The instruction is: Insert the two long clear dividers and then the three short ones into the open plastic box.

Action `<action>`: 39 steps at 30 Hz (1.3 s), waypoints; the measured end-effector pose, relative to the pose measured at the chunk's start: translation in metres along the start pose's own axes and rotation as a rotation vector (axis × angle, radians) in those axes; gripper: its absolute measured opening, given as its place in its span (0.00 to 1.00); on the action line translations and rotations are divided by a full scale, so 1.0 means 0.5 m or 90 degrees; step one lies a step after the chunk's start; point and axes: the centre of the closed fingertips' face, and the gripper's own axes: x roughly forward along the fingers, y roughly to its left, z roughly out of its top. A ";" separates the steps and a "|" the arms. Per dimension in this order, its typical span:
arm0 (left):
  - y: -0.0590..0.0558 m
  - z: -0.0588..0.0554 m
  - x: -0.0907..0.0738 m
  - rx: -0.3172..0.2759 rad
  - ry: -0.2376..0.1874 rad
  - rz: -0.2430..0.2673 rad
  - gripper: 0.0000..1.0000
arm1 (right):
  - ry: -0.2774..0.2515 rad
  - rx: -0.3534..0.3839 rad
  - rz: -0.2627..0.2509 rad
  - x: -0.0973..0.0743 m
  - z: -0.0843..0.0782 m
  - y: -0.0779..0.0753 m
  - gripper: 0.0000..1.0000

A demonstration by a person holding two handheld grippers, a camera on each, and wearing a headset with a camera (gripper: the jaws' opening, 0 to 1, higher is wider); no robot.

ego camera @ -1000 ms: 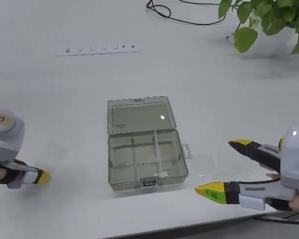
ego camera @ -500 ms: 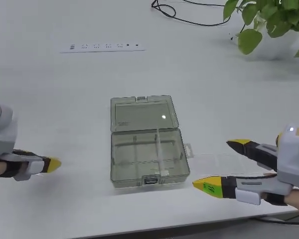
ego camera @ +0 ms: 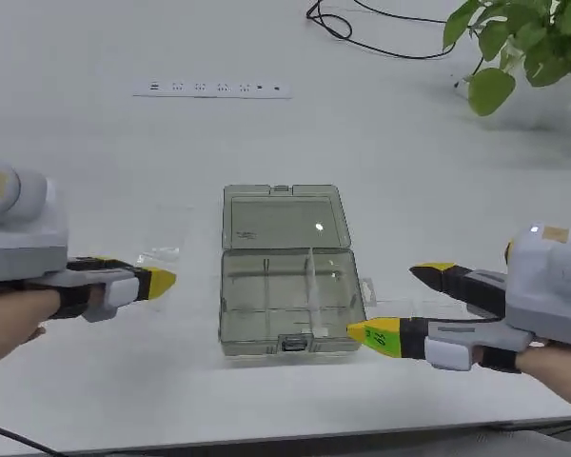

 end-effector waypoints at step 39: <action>-0.177 0.003 0.076 -0.054 -0.055 -0.118 0.30 | 0.022 0.148 0.084 0.150 0.106 0.106 0.28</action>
